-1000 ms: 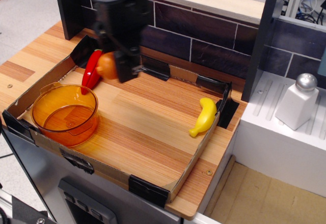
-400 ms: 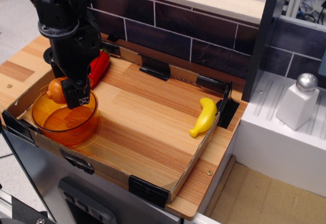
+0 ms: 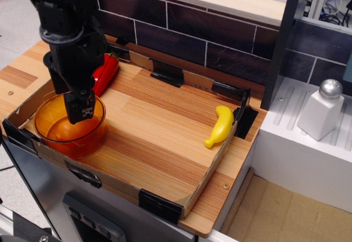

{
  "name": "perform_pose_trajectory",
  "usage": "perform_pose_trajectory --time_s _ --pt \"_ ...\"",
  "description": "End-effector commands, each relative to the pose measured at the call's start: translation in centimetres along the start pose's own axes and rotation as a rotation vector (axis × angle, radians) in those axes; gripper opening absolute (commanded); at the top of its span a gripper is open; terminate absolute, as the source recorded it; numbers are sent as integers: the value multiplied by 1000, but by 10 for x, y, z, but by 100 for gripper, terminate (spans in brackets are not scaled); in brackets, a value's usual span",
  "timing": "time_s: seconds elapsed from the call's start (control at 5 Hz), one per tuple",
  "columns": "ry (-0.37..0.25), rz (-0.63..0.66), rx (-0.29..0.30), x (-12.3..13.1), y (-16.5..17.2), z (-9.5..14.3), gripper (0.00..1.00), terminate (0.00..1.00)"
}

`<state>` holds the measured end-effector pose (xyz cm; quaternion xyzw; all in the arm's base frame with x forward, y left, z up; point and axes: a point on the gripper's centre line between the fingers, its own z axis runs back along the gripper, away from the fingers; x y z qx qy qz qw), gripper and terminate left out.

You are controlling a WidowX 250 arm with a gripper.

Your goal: Put carrot in pot

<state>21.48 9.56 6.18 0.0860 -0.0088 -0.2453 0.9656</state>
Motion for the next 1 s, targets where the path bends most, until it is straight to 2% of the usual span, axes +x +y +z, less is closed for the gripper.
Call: perform_pose_trajectory --time_s 0.0,0.2,0.4,0.6,0.8 --pt "-32 64 -19 16 15 31 100 0" --pt "-77 100 -7 27 13 60 100 0" --pt "-92 177 -38 41 11 94 100 0" --pt "-92 177 -38 41 11 94 100 0" --pt "-92 177 -38 41 11 94 100 100"
